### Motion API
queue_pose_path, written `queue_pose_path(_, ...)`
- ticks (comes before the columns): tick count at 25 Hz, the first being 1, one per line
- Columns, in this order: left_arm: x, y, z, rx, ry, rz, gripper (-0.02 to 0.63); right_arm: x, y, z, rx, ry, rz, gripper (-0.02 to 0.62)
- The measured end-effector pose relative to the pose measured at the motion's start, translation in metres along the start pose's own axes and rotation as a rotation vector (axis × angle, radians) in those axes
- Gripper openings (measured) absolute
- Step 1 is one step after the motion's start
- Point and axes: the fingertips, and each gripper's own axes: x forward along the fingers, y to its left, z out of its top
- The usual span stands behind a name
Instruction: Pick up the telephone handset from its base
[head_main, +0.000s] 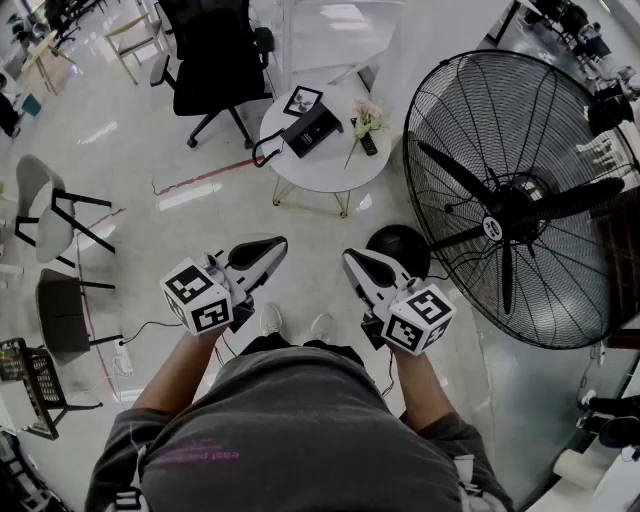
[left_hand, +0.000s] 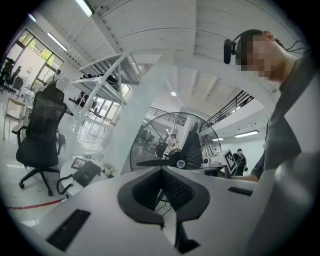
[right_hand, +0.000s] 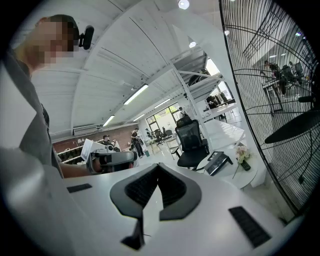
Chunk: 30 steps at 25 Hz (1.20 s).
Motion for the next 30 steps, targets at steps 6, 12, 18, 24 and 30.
queue_pose_path(6,0.002,-0.009,-0.001,0.013,0.014,0.0,0.014,-0.008,0.001,0.002,0.01,0.002,0.003,0.02)
queue_pose_path(12,0.01,-0.015,-0.008,0.013,0.024,0.026,0.014,-0.018,-0.008,0.0,0.021,0.005,0.03,0.02)
queue_pose_path(18,0.02,-0.027,-0.017,0.019,0.011,0.059,0.014,-0.035,-0.02,-0.004,0.008,0.011,0.056,0.02)
queue_pose_path(24,0.031,-0.037,-0.026,0.017,0.009,0.079,0.014,-0.05,-0.033,-0.007,0.014,0.015,0.069,0.02)
queue_pose_path(30,0.037,-0.036,-0.028,0.013,0.003,0.109,0.014,-0.055,-0.041,-0.008,0.012,0.021,0.09,0.02)
